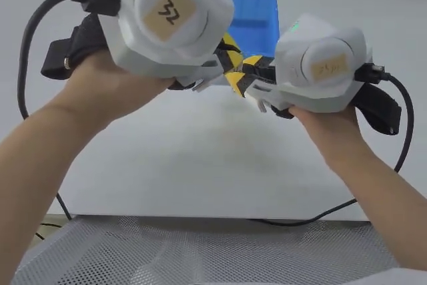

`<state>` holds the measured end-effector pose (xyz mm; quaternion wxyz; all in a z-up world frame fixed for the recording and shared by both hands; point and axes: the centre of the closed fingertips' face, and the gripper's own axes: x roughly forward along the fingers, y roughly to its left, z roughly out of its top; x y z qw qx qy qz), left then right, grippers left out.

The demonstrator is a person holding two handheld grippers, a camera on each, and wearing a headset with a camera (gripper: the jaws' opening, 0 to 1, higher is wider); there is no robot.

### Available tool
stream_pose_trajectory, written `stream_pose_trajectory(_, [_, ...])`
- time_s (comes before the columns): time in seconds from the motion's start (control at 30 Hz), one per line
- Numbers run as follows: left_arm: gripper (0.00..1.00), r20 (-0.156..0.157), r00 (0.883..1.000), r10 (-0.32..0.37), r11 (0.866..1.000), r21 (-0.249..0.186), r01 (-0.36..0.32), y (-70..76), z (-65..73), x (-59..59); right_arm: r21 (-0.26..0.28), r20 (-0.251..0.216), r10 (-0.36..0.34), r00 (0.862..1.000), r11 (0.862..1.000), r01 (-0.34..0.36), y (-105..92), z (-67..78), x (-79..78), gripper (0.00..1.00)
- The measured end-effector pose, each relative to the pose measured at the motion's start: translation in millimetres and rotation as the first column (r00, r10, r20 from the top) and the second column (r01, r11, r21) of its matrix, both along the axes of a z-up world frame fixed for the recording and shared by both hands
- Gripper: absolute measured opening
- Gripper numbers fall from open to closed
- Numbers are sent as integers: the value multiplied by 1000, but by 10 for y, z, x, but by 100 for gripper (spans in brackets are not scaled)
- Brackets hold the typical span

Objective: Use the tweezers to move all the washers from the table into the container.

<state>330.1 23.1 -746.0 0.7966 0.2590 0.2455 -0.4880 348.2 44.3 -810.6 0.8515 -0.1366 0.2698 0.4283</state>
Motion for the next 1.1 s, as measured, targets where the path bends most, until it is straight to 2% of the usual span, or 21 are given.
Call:
stream_pose_trajectory(0.1, [0, 1, 1000, 4, 1000, 2, -4, 5, -25, 21, -3, 3, 2, 1000, 1000, -2, -1, -39, 23, 7])
stream_pose_trajectory(0.3, [0, -26, 1000, 3, 1000, -10, -4, -18, -33, 10, 0, -8, 5, 1000, 1000, -5, -22, -65, 19, 6])
stream_pose_trajectory(0.33, [0, -26, 1000, 0, 1000, -8, 0, -27, -33, 5, -10, -2, 11, 1000, 1000, -11, -24, -68, 15, 5])
stream_pose_trajectory(0.37, [0, -21, 1000, -9, 1000, 0, 9, -45, -32, -9, -50, 29, 43, 999, 998, -41, -45, -64, 11, 5])
stream_pose_trajectory(0.47, [0, -9, 999, -30, 999, 23, 31, -85, -27, -40, -116, 66, 79, 995, 991, -71, -53, -64, -14, 4])
stream_pose_trajectory(0.6, [0, -5, 999, -44, 998, 33, 44, -79, -19, -40, -96, 45, 63, 997, 994, -59, -59, -48, -41, 4])
stream_pose_trajectory(0.9, [0, 15, 999, -43, 999, 9, 43, -74, 164, -64, -119, 71, 84, 994, 990, -75, -70, 129, -49, 4])
stream_pose_trajectory(1.1, [0, 48, 998, -46, 999, 4, 45, -88, 300, -70, -120, 99, 88, 991, 990, -76, -47, 268, -16, 4])
